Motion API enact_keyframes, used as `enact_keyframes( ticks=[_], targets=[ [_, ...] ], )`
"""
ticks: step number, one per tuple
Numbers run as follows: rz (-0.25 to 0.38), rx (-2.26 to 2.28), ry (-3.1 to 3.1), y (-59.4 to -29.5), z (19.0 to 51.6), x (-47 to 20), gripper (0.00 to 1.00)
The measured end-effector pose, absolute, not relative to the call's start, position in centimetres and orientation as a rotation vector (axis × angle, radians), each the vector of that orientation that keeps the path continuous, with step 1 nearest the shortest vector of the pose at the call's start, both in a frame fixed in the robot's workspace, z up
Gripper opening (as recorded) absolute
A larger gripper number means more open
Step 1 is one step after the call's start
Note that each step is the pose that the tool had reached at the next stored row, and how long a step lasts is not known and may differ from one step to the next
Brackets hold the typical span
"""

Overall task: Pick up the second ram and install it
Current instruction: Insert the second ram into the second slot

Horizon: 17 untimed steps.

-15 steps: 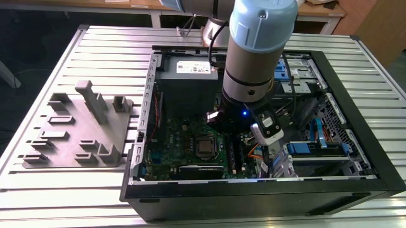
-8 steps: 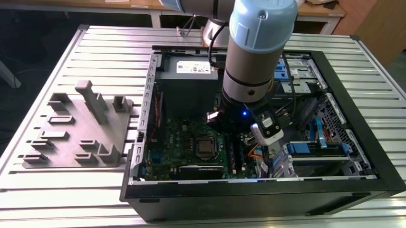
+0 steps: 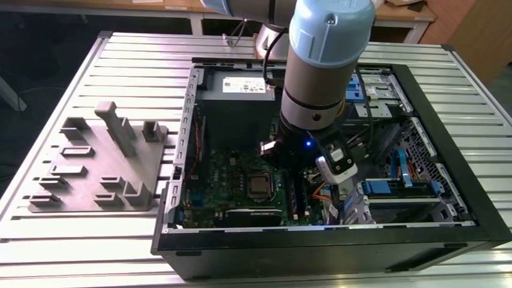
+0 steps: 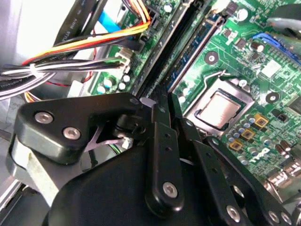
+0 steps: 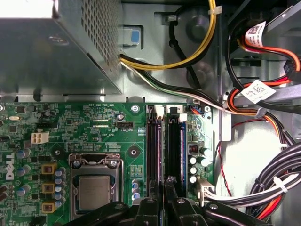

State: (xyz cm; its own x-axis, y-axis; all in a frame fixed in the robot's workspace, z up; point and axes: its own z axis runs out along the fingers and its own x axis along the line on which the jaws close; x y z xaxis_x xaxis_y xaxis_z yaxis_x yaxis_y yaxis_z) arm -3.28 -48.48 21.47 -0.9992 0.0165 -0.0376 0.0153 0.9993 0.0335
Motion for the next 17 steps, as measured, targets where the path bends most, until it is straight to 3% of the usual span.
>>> enact_keyframes(
  ticks=[17],
  targets=[
    [0.053, 0.025, 3.101, -48.5, 24.9, -3.3, 0.16]
  ],
)
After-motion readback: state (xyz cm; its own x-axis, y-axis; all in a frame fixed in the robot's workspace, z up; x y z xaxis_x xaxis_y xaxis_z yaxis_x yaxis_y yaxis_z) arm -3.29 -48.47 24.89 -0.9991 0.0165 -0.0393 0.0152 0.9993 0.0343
